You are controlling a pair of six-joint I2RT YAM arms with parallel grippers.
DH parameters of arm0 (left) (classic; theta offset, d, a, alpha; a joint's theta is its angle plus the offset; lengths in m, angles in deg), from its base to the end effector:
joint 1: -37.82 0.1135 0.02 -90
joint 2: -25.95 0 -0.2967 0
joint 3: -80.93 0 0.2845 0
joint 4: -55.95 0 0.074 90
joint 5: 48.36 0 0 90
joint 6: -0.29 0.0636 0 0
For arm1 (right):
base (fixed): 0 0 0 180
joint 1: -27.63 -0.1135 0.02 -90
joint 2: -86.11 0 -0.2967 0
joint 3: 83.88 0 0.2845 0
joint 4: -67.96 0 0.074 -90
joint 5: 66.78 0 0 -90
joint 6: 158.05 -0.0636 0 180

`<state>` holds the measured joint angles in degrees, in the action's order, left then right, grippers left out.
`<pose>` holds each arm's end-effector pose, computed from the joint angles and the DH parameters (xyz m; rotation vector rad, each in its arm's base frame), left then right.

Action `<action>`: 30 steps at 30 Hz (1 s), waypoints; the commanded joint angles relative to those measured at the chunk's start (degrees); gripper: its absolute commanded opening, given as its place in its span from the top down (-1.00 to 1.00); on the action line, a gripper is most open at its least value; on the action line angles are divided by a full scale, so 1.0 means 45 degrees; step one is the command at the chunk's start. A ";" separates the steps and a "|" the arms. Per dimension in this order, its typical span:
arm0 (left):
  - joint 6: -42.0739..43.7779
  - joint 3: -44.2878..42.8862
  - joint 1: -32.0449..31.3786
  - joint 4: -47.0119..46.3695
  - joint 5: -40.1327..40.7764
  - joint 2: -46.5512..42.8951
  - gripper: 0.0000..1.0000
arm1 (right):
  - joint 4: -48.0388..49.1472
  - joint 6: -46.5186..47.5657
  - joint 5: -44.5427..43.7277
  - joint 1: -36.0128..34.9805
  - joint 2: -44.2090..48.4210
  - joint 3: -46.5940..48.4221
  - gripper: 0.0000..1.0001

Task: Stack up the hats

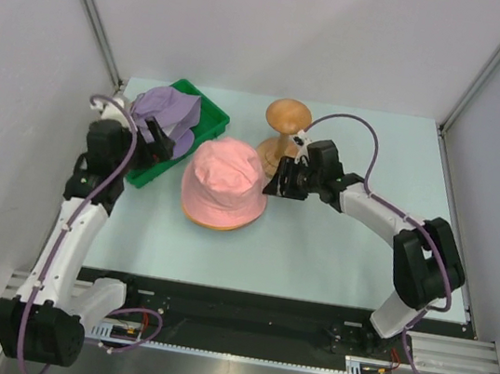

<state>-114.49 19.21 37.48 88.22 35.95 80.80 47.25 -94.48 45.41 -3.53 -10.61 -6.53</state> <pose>0.2556 -0.0078 0.3312 -0.3676 1.9987 -0.3778 0.3511 0.2404 0.2282 -0.3162 2.3758 0.9453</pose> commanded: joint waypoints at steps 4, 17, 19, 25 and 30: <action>0.3588 -0.2820 0.0036 0.0637 0.3103 0.1089 -0.99 | -0.1619 0.0055 -0.1435 0.0146 0.3189 -0.0536 -0.15; 0.8101 -0.4847 -0.1271 -0.1965 0.4643 0.7026 -0.99 | -0.0448 0.0035 0.0124 0.2548 0.2162 0.0733 -0.20; 0.8707 -0.5181 -0.1408 -0.2354 0.5187 0.8022 -0.99 | -0.0253 0.0035 0.0379 0.2704 0.1907 0.0869 -0.21; 0.9997 -0.6198 -0.1760 -0.3156 0.6382 1.0287 -1.00 | 0.0099 -0.0315 0.1278 0.2997 0.0969 0.1358 -0.21; 1.0543 -0.6686 -0.1819 -0.3391 0.6616 1.1403 -1.00 | 0.0295 -0.0512 0.1766 0.3173 0.0421 0.1884 -0.21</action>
<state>-71.45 -7.54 29.57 75.92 62.68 129.24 45.63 -95.47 50.16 9.83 -7.23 -2.12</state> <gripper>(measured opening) 0.996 0.600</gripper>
